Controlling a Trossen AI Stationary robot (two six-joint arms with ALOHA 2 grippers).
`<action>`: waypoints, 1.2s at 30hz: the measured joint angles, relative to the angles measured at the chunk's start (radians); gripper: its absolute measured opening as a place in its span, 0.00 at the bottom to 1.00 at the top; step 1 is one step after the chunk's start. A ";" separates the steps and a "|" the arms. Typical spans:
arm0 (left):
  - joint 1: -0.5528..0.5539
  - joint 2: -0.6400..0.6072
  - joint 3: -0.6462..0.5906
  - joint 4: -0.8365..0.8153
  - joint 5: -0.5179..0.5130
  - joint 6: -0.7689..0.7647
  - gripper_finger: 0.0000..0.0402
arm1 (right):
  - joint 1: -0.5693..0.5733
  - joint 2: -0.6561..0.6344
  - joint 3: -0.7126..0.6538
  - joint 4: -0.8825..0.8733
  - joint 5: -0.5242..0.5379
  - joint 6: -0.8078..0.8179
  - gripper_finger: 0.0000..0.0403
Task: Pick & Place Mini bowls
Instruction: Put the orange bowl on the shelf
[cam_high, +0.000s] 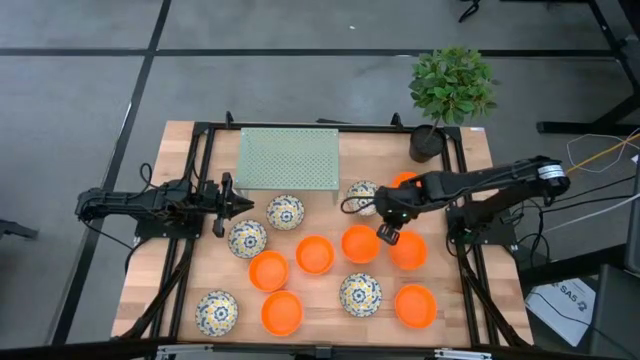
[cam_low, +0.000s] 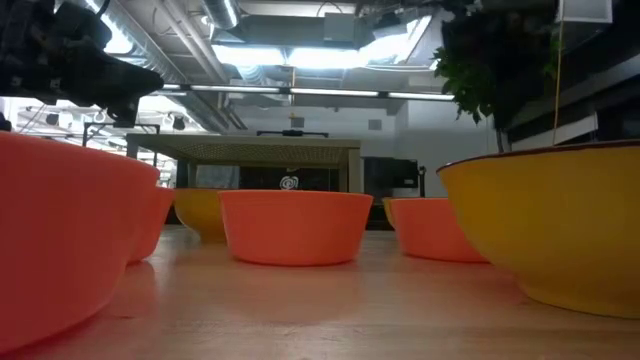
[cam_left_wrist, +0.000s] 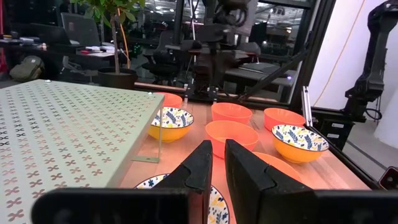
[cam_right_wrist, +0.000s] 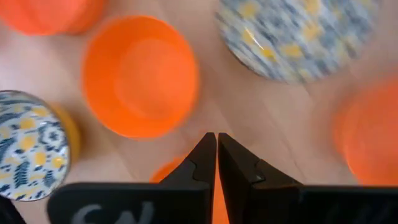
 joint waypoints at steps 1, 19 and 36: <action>0.000 0.000 0.000 0.000 0.000 0.000 0.09 | -0.005 -0.006 0.000 -0.031 0.001 0.039 0.05; 0.000 0.000 0.000 0.000 0.000 0.000 0.09 | -0.093 -0.021 -0.078 -0.201 0.131 0.179 0.05; 0.000 0.000 0.000 0.000 0.000 0.000 0.09 | -0.198 -0.021 -0.214 0.006 0.105 0.067 0.39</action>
